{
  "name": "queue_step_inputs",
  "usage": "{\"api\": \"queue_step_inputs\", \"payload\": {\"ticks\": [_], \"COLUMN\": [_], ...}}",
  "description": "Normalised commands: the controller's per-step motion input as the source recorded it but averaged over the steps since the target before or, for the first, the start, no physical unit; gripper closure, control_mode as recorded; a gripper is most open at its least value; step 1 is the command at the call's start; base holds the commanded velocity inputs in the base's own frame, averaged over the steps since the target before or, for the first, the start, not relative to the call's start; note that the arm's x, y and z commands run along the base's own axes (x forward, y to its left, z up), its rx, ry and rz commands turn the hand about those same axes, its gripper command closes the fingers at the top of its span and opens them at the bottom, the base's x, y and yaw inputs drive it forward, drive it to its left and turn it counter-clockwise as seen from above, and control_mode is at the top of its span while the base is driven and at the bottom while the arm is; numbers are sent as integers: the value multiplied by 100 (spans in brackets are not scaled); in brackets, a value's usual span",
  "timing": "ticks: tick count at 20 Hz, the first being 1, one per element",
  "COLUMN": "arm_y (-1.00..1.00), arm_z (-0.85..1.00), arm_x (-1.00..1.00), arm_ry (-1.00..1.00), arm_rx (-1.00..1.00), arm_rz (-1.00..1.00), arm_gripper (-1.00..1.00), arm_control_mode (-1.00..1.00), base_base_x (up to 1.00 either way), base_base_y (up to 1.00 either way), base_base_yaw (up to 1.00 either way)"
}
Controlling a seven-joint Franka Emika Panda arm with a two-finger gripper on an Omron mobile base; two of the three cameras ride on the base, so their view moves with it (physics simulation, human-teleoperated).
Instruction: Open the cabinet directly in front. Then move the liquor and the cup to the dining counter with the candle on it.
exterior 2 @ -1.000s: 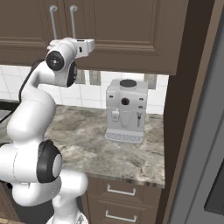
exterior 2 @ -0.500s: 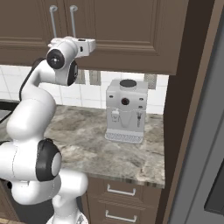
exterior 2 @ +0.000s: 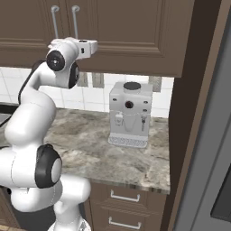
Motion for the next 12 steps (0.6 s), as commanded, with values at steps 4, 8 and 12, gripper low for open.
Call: {"api": "queue_step_inputs", "payload": {"ticks": [4,8,12], "arm_y": [-7,-41,-60], "arm_z": [13,35,44], "arm_x": [-49,-94,-100], "arm_ry": [-12,-8,-3], "arm_rx": [1,5,8], "arm_rz": [0,0,-1], "arm_gripper": [100,100,100], "arm_control_mode": [-100,-100,-100], "base_base_x": [0,0,0], "base_base_y": [0,0,0], "base_base_yaw": [0,0,0]}}
